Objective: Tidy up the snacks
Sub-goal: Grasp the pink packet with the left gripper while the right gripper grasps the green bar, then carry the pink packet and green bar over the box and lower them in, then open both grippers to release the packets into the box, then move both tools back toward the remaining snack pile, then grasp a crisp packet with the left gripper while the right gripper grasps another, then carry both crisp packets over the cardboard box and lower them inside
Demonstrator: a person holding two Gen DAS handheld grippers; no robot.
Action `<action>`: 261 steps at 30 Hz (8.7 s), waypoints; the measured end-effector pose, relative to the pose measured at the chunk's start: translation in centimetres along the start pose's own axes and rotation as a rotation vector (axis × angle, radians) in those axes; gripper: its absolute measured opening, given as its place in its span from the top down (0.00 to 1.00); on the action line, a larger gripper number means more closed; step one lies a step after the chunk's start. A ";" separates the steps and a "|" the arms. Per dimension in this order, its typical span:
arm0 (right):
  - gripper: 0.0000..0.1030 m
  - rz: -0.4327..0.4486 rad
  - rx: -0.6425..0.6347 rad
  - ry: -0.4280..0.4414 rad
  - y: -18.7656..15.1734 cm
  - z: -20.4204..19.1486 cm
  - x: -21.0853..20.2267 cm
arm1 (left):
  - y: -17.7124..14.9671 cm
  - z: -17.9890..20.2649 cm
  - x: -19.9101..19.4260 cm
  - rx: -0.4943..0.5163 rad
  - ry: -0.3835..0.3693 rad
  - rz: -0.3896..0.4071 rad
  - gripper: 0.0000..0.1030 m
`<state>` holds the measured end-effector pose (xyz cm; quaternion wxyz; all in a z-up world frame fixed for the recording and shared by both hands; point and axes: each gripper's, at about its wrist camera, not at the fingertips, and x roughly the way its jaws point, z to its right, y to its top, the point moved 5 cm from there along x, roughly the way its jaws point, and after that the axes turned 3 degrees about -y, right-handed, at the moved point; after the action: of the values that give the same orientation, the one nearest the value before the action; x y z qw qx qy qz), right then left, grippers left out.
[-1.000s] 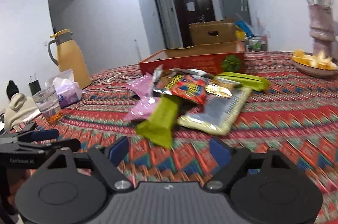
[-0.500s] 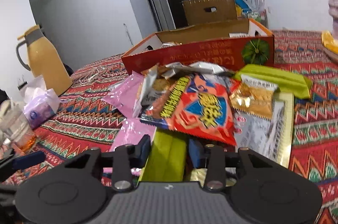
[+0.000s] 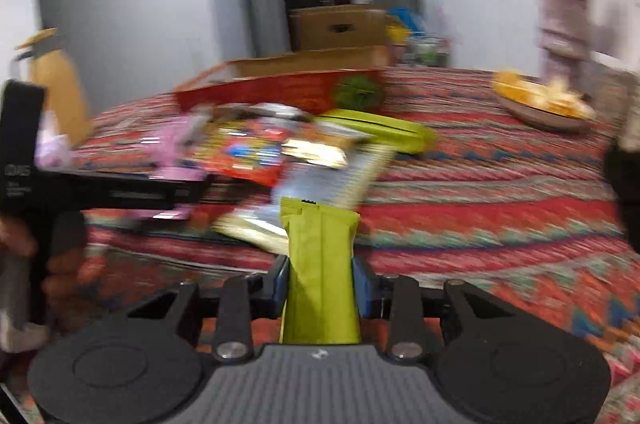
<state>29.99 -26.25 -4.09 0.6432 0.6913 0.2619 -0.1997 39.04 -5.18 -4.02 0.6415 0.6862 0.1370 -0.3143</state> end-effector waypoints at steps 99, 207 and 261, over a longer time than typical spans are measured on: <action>0.54 0.059 -0.191 -0.154 25.7 -0.7 26.9 | 19.7 -12.7 15.6 -0.061 0.107 0.047 0.36; 0.28 0.037 0.046 0.074 9.5 -1.3 9.9 | 6.9 -6.1 3.2 -0.191 -0.105 -0.048 0.46; 0.61 0.159 -0.085 0.099 2.0 -2.9 -8.1 | -2.0 0.0 -16.5 -0.205 -0.154 0.062 0.65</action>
<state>24.71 -24.25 2.73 0.6721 0.6909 0.2459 -0.1020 25.30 -1.35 4.40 0.7263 0.5948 0.0976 -0.3304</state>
